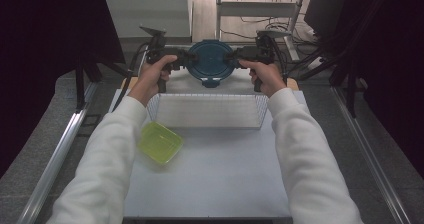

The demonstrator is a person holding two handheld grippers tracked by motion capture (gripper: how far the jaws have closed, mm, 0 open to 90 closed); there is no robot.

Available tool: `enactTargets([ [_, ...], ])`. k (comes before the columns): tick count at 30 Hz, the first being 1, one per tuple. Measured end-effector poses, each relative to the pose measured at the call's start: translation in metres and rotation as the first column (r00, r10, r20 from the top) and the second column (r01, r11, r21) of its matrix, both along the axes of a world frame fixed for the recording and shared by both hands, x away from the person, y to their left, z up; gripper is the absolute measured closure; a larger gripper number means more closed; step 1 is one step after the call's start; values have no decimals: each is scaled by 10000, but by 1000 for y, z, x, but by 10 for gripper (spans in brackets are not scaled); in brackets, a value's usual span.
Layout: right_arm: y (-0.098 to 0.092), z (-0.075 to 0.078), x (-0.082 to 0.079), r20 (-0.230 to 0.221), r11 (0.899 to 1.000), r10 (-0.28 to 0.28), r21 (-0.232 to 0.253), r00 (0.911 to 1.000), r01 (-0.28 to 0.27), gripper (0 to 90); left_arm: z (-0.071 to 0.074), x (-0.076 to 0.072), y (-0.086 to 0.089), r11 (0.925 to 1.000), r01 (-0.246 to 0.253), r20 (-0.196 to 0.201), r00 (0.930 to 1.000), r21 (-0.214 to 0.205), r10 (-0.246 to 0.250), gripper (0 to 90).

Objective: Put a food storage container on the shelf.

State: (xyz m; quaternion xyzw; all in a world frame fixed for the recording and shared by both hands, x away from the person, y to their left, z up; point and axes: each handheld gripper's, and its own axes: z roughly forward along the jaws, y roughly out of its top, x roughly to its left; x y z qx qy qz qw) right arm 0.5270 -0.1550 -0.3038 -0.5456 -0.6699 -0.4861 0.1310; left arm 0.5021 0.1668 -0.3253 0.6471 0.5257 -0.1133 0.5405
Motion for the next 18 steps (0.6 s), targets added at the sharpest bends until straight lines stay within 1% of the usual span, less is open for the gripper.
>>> enactTargets([
  [1,0,-1,1,1,9999,-110,30,9999,110,387,-1,1,0,10000,-25,-57,10000,-93,25,372],
  [3,1,-3,1,-178,9996,-281,68,9994,282,385,-4,3,0,9997,-91,-147,9999,-223,88,369],
  [7,1,-9,6,-558,9972,-691,234,9960,705,380,-8,7,0,9994,-201,-330,9993,-276,192,356],
  [8,1,-9,6,-558,9972,-691,234,9960,705,380,-9,8,-1,9992,-225,-344,9992,-322,214,356],
  [10,1,-12,8,-681,9955,-868,334,9939,892,377,-10,9,-1,9991,-290,-356,9990,-318,279,352],
  [13,2,-12,8,-631,9953,-888,343,9940,911,374,-10,10,-1,9990,-281,-330,9991,-349,270,351],
  [16,2,-11,7,-491,9953,-923,244,9945,936,355,-10,9,-2,9991,-340,-254,9991,-256,334,344],
  [17,3,-11,6,-352,9950,-979,152,9946,985,337,-9,8,-3,9991,-364,-114,9993,-197,362,337],
  [18,6,-8,4,117,9942,-1056,-191,9943,1058,305,-9,7,-4,9990,-434,35,9990,-145,434,328],
])
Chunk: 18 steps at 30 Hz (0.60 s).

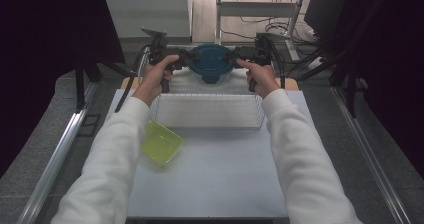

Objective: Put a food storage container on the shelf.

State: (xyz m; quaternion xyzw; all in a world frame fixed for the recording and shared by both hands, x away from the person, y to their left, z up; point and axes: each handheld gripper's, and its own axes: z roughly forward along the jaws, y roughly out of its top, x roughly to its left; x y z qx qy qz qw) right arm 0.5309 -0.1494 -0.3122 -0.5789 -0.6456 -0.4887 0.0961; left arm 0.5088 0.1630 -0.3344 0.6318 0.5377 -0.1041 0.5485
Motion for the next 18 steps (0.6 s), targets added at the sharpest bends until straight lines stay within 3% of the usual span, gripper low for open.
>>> enactTargets([
  [1,3,4,-5,442,9988,-74,-471,9990,95,251,1,-1,0,10000,-60,156,9999,74,58,291],
  [2,3,4,-5,442,9988,-74,-471,9990,95,251,3,-3,0,9998,-174,303,9994,54,173,291],
  [7,1,13,-13,1277,9959,-38,-892,9918,153,158,16,-13,7,9980,-601,1091,9924,218,573,212],
  [12,-5,21,-24,2139,9915,270,-1299,9765,10,150,26,-28,9,9902,-700,1700,9842,1206,489,191],
  [15,-6,24,-34,2687,9818,657,-1894,9610,-142,155,29,-40,9,9816,-607,2127,9769,1811,212,186],
  [18,-9,28,-48,3374,9662,1153,-2565,9343,-267,171,31,-56,9,9755,-656,2617,9651,2099,86,184],
])
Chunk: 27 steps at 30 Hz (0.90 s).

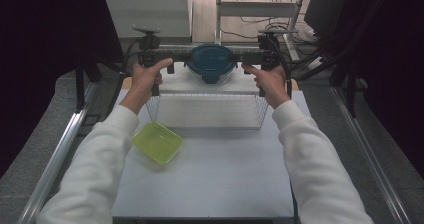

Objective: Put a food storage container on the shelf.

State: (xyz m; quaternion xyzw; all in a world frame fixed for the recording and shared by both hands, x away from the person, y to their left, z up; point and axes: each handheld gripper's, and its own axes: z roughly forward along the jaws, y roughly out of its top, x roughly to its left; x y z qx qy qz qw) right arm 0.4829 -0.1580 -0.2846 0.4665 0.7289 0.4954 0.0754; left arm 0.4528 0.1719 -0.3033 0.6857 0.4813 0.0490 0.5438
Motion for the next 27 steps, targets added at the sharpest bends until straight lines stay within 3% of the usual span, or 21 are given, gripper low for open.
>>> enactTargets([
  [3,-5,2,-15,466,9993,301,-251,9985,-290,183,-1,-19,3,9998,176,378,9991,101,-180,184],
  [4,-11,3,-26,677,9980,606,-235,9959,-591,195,-2,-25,4,9992,251,548,9981,298,-267,185],
  [7,-15,2,-36,913,9961,832,-360,9923,-802,211,-8,-45,6,9962,301,938,9949,815,-377,188],
  [8,-22,0,-47,1083,9938,1050,-490,9886,-1002,221,-12,-56,6,9947,428,1037,9932,937,-525,189],
  [9,-22,0,-47,1083,9938,1050,-490,9886,-1002,221,-12,-56,6,9947,428,1037,9932,937,-525,191],
  [13,-36,-7,-67,1357,9909,1288,-571,9823,-1220,232,-20,-83,7,9920,614,1299,9886,1101,-756,197],
  [16,-50,-23,-87,1405,9889,1394,-713,9802,-1304,245,-27,-103,6,9868,798,1304,9866,1411,-985,200],
  [17,-50,-23,-87,1405,9889,1394,-713,9802,-1304,245,-30,-108,6,9851,843,1270,9864,1500,-1038,200],
  [22,-66,-49,-118,1355,9834,1694,-887,9762,-1584,253,-56,-144,3,9750,1093,1097,9851,1934,-1322,201],
  [27,-78,-73,-150,1221,9788,1938,-918,9734,-1833,262,-77,-171,2,9629,1184,1231,9808,2425,-1515,208],
])
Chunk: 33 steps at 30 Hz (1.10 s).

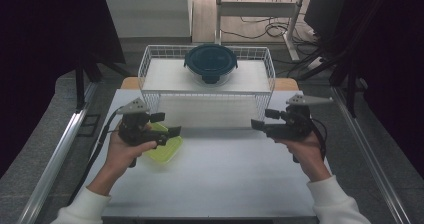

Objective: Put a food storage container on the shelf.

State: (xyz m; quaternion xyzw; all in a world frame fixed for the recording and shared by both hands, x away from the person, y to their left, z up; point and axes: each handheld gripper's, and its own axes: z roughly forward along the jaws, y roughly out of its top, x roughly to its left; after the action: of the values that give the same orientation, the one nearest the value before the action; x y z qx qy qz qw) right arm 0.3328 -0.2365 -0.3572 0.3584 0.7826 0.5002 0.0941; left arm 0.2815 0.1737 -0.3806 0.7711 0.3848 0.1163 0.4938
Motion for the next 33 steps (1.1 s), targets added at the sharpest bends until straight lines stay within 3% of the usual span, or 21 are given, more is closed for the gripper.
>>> enactTargets([
  [6,-6,-26,-28,-312,9999,114,-105,9994,-117,268,-19,-21,0,9997,71,-214,9997,224,-67,209],
  [11,-6,-43,-40,-743,9988,222,-423,9970,-254,273,-38,-33,3,9994,-55,-495,9987,340,72,213],
  [14,-4,-57,-47,-980,9978,204,-613,9950,-265,276,-47,-41,4,9987,-261,-410,9988,432,278,222],
  [16,-1,-68,-52,-1240,9966,269,-743,9919,-363,277,-54,-44,3,9988,-151,-561,9983,468,177,223],
  [20,3,-84,-57,-1613,9943,291,-963,9865,-451,279,-65,-49,0,9931,-67,-561,9983,1172,134,220],
  [33,-1,-91,-59,-1577,9939,127,-1059,9874,-297,282,-67,-49,0,9930,-307,-672,9970,1139,385,219],
])
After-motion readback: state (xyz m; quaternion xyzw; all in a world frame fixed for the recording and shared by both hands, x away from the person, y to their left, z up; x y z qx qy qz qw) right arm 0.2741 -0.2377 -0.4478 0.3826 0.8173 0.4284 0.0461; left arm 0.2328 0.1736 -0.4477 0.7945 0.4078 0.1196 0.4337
